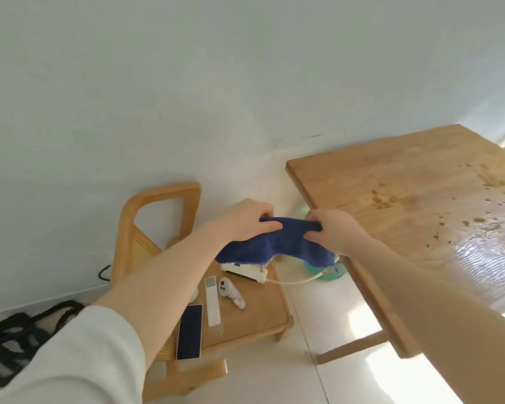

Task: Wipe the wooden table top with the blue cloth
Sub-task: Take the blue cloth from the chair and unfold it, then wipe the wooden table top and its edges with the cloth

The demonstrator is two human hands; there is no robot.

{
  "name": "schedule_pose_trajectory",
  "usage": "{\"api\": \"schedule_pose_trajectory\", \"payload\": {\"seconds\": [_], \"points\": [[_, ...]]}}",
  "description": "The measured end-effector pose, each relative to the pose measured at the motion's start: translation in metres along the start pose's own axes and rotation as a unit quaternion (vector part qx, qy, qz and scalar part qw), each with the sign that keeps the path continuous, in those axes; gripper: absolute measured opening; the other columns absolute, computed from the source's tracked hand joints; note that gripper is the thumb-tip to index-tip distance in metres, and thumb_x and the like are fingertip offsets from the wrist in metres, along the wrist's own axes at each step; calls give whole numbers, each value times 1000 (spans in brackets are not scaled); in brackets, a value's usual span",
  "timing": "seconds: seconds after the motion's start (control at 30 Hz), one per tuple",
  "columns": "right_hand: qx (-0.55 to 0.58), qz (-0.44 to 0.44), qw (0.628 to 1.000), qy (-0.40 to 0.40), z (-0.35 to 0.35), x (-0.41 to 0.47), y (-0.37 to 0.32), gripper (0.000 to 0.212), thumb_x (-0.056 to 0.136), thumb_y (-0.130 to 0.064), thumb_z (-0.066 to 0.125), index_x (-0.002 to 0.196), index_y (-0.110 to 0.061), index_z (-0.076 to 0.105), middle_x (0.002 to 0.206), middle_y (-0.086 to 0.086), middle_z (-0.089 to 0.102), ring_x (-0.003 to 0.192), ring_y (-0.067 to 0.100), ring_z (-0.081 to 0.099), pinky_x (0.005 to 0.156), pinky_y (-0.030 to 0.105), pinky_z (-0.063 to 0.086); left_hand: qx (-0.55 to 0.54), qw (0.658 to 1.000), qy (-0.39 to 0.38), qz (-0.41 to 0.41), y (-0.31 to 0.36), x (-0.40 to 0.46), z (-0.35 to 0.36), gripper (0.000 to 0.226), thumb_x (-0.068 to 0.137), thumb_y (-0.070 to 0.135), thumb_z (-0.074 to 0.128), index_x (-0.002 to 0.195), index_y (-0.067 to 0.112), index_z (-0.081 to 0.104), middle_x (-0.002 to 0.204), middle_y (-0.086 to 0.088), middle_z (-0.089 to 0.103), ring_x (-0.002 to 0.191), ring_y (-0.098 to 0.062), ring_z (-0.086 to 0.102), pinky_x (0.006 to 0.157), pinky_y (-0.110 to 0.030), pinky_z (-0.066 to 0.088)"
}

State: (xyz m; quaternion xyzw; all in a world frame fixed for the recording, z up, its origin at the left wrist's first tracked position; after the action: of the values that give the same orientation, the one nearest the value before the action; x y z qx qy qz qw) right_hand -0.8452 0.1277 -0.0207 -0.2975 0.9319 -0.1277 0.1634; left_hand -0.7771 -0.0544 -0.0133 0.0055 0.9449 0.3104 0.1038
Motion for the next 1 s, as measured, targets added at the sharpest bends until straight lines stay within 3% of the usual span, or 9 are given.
{"api": "schedule_pose_trajectory", "payload": {"seconds": [0.07, 0.17, 0.3, 0.4, 0.5, 0.63, 0.77, 0.9, 1.0], "points": [[57, 35, 997, 47, -24, -20, 40, 12, 89, -25, 52, 87, -13, 50, 71, 1, 52, 73, 26, 52, 53, 30, 35, 0, 999, -16, 27, 47, 18, 19, 20, 86, 33, 59, 90, 13, 58, 81, -2, 63, 75, -20, 58, 66, -31, 46], [157, 93, 977, 113, -49, -43, 89, 15, 93, -25, 49, 91, -11, 47, 69, 0, 49, 63, 19, 48, 48, 26, 32, -12, 999, -31, 40, 103, 44, 49, 18, 84, 24, 61, 94, 10, 55, 84, -2, 60, 77, -20, 56, 63, -26, 42], [263, 171, 935, 164, -68, -53, 137, 27, 93, -30, 50, 79, -6, 50, 62, 5, 48, 56, 20, 46, 47, 27, 33, -148, 988, 28, -20, 142, 83, 72, 17, 88, 26, 56, 86, 9, 55, 78, -5, 59, 73, -21, 56, 65, -31, 41], [371, 195, 890, 177, -81, -42, 165, 24, 90, -29, 53, 76, -9, 50, 66, 5, 52, 60, 20, 51, 53, 29, 41, -293, 951, 64, -78, 163, 121, 84, 17, 90, 24, 57, 92, 7, 55, 85, -9, 61, 77, -21, 57, 69, -33, 43], [443, 179, 856, 197, -95, -23, 184, 19, 88, -29, 57, 96, -13, 54, 85, 3, 60, 78, 19, 58, 66, 34, 49, -432, 894, 55, -105, 180, 161, 90, 10, 92, 18, 51, 98, 10, 54, 94, -8, 63, 84, -22, 61, 75, -37, 51], [479, 119, 852, 175, -109, 1, 199, 29, 88, -31, 59, 112, -19, 52, 98, -3, 61, 88, 13, 60, 66, 29, 51, -537, 828, 50, -152, 195, 207, 87, 30, 94, 36, 47, 113, 16, 58, 111, -9, 66, 96, -25, 65, 85, -40, 54], [512, 61, 847, 125, -110, 33, 215, 13, 89, -27, 59, 101, -27, 62, 103, 3, 65, 96, 21, 62, 84, 44, 53, -535, 826, 63, -169, 195, 240, 79, 38, 93, 50, 44, 111, 21, 61, 111, -6, 66, 100, -24, 65, 85, -38, 54], [394, 18, 915, 84, -82, 78, 215, 45, 82, -33, 68, 122, -25, 50, 123, 1, 39, 117, 21, 40, 98, 36, 40, -490, 830, 123, -238, 173, 261, 77, 43, 91, 47, 52, 119, 15, 56, 112, -7, 65, 97, -21, 64, 78, -35, 55], [414, -7, 907, 77, -63, 110, 214, 62, 77, -28, 74, 125, -18, 36, 126, 3, 37, 116, 19, 43, 94, 34, 45, -438, 832, 186, -284, 148, 272, 77, 42, 94, 43, 48, 122, 13, 55, 114, -8, 65, 101, -24, 62, 86, -39, 52]]}}
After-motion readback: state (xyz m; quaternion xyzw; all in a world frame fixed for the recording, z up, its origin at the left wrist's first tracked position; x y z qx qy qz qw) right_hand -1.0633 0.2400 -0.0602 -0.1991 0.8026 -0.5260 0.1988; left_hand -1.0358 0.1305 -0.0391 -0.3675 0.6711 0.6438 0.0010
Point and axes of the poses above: each hand's wrist, its own x-axis towards the middle knuckle, its own z-axis out of the palm, y = z × x, the point moved 2 cm from there along x, towards the middle knuckle
